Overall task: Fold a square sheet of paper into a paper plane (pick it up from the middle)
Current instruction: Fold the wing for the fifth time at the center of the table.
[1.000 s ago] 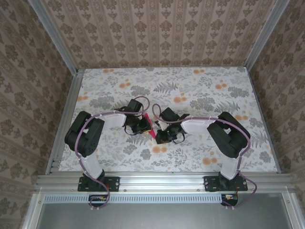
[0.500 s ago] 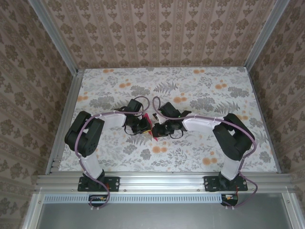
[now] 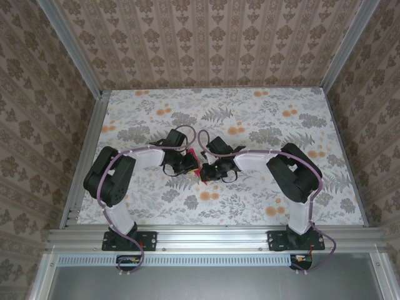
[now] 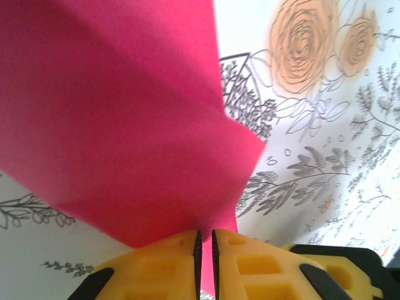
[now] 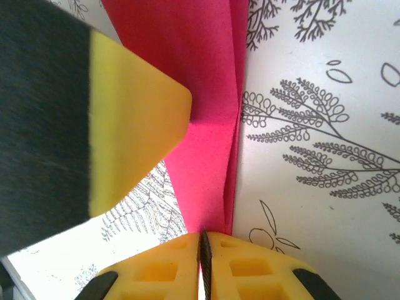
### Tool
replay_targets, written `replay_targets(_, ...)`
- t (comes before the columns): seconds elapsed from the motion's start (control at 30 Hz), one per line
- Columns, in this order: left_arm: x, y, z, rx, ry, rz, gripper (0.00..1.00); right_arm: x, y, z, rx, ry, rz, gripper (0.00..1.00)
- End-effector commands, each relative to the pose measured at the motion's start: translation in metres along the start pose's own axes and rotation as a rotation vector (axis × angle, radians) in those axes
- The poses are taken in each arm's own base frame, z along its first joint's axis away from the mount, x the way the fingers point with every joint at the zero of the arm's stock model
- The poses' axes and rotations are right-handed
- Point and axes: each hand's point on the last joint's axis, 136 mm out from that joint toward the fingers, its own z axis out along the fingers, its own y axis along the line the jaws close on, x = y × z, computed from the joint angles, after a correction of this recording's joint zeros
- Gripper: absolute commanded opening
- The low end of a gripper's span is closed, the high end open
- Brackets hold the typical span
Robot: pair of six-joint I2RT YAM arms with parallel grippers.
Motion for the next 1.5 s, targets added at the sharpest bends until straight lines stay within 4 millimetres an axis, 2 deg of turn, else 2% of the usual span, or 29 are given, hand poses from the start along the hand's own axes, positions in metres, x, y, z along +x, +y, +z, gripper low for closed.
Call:
replay_targets(0.0,-0.014,-0.014,-0.016,0.068,-0.061,0.064,0.17,0.033,-0.030,0.004,0.088,0.084,0.044,0.13)
replay_targets(0.17,-0.023,-0.016,-0.024,0.104,-0.087,0.092,0.19,0.048,-0.035,0.000,0.095,0.121,0.045,0.13)
replay_targets(0.4,-0.020,-0.017,-0.024,0.135,-0.083,0.151,0.20,0.047,-0.034,0.000,0.088,0.128,0.051,0.13)
replay_targets(0.6,-0.016,-0.007,-0.021,0.104,-0.079,0.137,0.21,0.049,-0.036,0.001,0.094,0.137,0.054,0.13)
replay_targets(0.9,-0.021,0.014,-0.014,-0.001,-0.088,0.082,0.19,0.051,-0.036,0.001,0.097,0.147,0.053,0.13)
replay_targets(1.47,-0.024,0.032,-0.006,-0.062,-0.083,0.059,0.19,0.055,-0.039,0.003,0.104,0.160,0.053,0.13)
